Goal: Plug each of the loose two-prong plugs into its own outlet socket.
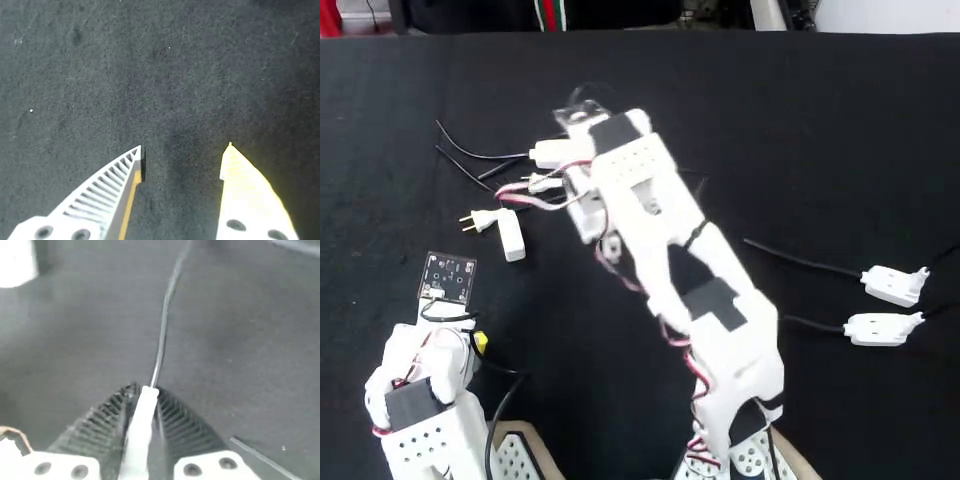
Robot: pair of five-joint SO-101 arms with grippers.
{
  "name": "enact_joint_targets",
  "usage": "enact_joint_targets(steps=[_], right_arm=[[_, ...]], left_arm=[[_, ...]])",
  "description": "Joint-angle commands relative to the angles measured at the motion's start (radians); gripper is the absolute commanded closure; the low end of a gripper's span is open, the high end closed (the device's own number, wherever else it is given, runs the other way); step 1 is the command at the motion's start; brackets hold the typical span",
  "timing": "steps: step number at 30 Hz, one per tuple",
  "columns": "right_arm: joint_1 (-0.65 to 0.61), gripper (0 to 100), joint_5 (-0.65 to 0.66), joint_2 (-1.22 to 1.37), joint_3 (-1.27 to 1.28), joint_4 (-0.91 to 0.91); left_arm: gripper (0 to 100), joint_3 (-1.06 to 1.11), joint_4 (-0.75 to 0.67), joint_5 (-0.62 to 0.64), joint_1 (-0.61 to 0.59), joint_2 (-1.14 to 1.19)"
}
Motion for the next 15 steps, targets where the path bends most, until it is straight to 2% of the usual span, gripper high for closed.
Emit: enact_joint_targets(steps=[1, 4, 8, 13, 15], right_arm=[[-0.035, 98.4, -0.008, -0.013, 0.059, -0.054], [-0.029, 98.3, -0.005, 0.084, 0.101, -0.11], [-0.026, 98.0, -0.005, 0.199, 0.087, -0.081], [-0.017, 87.5, -0.006, 0.305, -0.015, 0.034], [-0.014, 86.4, -0.011, 0.317, -0.053, 0.035]], left_arm=[[75, -0.015, 0.006, -0.009, -0.004, 0.005], [75, -0.015, 0.006, -0.009, -0.004, 0.005], [75, -0.015, 0.006, -0.009, -0.004, 0.005], [75, -0.015, 0.006, -0.009, -0.004, 0.005], [75, -0.015, 0.008, -0.009, -0.004, 0.005]])
